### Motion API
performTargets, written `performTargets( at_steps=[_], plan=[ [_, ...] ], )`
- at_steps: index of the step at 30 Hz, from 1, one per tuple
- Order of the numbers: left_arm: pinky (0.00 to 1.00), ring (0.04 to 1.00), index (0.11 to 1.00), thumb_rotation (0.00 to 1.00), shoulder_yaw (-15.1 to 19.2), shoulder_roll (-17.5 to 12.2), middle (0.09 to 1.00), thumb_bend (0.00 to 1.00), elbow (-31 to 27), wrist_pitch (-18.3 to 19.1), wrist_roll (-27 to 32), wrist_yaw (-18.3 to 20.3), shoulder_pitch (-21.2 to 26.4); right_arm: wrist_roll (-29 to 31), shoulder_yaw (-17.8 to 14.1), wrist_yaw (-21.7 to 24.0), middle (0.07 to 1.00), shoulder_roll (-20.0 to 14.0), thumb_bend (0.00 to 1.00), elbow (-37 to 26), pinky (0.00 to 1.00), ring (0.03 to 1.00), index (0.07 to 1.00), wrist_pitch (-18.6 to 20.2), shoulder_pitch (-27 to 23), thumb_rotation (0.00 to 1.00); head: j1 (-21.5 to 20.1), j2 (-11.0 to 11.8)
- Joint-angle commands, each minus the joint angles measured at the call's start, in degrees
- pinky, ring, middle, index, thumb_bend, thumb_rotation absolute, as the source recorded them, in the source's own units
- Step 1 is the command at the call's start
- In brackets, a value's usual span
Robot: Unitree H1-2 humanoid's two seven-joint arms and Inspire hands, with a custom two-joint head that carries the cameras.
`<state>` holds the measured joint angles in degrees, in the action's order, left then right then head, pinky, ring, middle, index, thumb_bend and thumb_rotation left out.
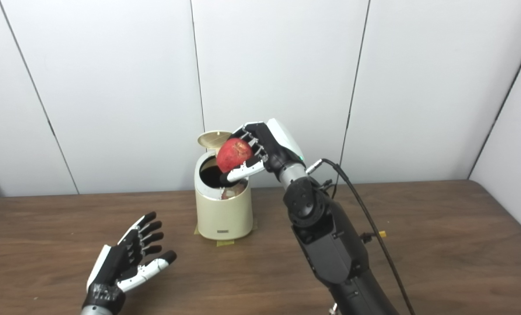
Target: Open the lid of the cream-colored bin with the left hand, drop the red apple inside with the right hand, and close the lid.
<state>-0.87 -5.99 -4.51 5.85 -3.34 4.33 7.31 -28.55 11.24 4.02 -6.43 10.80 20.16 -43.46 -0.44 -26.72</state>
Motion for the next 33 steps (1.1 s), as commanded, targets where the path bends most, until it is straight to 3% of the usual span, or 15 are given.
performTargets(
  at_steps=[1,13,26,29,33],
  plan=[
    [0.81,0.852,0.938,0.29,-0.1,0.3,0.890,0.83,-2.5,-0.8,-0.8,-0.9,1.3,0.1,-0.2,-1.6,0.481,0.2,0.51,-0.1,0.26,0.362,0.546,-2.2,-4.1,0.00,0.1,-0.2],
    [0.82,0.846,0.927,0.31,-0.5,1.0,0.881,0.84,-3.2,-0.6,-2.1,-1.0,1.2,0.1,0.7,-2.8,0.493,1.0,0.51,6.3,0.27,0.370,0.536,-4.1,-5.4,0.00,1.2,-0.6],
    [0.82,0.842,0.930,0.31,-1.0,1.1,0.887,0.83,-3.1,-0.6,-2.6,-0.7,1.2,-1.2,3.0,-6.3,0.491,0.9,0.51,11.8,0.28,0.372,0.542,-11.4,-6.5,0.00,1.6,-0.7],
    [0.83,0.844,0.931,0.31,-1.2,1.1,0.887,0.83,-3.1,-0.6,-2.5,-0.7,1.2,-2.4,3.9,-7.3,0.491,0.7,0.51,12.4,0.34,0.397,0.525,-12.7,-6.4,0.00,1.6,-0.8],
    [0.82,0.845,0.931,0.31,-1.3,1.1,0.888,0.84,-3.0,-0.7,-2.6,-0.7,1.3,-6.5,6.8,-7.6,0.538,-0.4,0.51,12.0,0.36,0.426,0.512,-11.4,-6.2,0.00,1.9,-0.8]
  ],
)
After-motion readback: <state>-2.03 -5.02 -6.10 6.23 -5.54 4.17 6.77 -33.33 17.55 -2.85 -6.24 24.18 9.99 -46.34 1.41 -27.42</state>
